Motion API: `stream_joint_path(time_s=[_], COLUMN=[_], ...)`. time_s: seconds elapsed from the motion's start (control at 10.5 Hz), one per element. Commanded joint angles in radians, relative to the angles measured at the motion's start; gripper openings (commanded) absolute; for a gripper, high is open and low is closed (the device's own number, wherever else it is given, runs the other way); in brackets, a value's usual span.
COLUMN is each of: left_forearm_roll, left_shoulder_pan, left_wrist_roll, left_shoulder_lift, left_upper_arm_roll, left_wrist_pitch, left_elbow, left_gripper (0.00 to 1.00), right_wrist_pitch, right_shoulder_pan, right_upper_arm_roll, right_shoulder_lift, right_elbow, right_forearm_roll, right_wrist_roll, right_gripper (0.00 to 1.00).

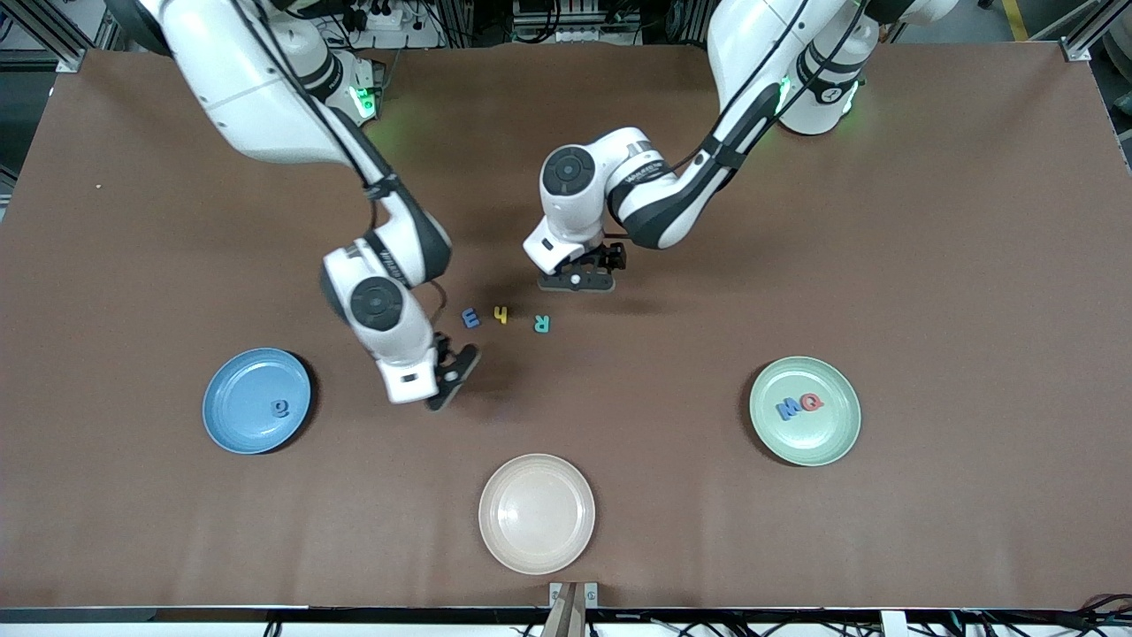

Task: Sort upper and lower case letters into plates
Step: 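Grasp the m with the right gripper while the left gripper grasps the H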

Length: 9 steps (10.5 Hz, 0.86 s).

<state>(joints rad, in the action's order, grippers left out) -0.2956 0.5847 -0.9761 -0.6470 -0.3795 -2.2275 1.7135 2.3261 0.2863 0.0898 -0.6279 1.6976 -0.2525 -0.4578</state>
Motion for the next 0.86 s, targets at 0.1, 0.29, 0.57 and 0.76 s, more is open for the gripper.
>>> stream_joint_path(time_s=[0.1, 0.29, 0.57, 0.76], left_forearm_roll=[-0.096, -0.096, -0.094, -0.094], left_shoulder_pan=[0.035, 0.038, 0.029, 0.018], left_wrist_roll=[-0.108, -0.163, -0.259, -0.309], left_shoulder_lift=[-0.045, -0.045, -0.028, 0.009], left_upper_arm_roll=[-0.044, -0.056, -0.058, -0.058], left_wrist_pitch=[0.003, -0.027, -0.072, -0.151], left_elbow=[0.021, 0.061, 0.104, 0.162], left_gripper=[1.00, 0.95, 0.86, 0.86], right_wrist_pitch=[-0.184, -0.255, -0.255, -0.249], right_shoulder_pan=[-0.105, -0.224, -0.323, -0.328], right_upper_arm_roll=[-0.051, -0.047, -0.047, -0.047], right_shoulder_lift=[0.160, 0.178, 0.168, 0.162], right_elbow=[0.033, 0.033, 0.034, 0.033], right_forearm_roll=[-0.048, -0.037, -0.036, -0.008], right_wrist_roll=[-0.025, -0.028, -0.070, -0.067], right_gripper=[0.00, 0.00, 0.00, 0.23])
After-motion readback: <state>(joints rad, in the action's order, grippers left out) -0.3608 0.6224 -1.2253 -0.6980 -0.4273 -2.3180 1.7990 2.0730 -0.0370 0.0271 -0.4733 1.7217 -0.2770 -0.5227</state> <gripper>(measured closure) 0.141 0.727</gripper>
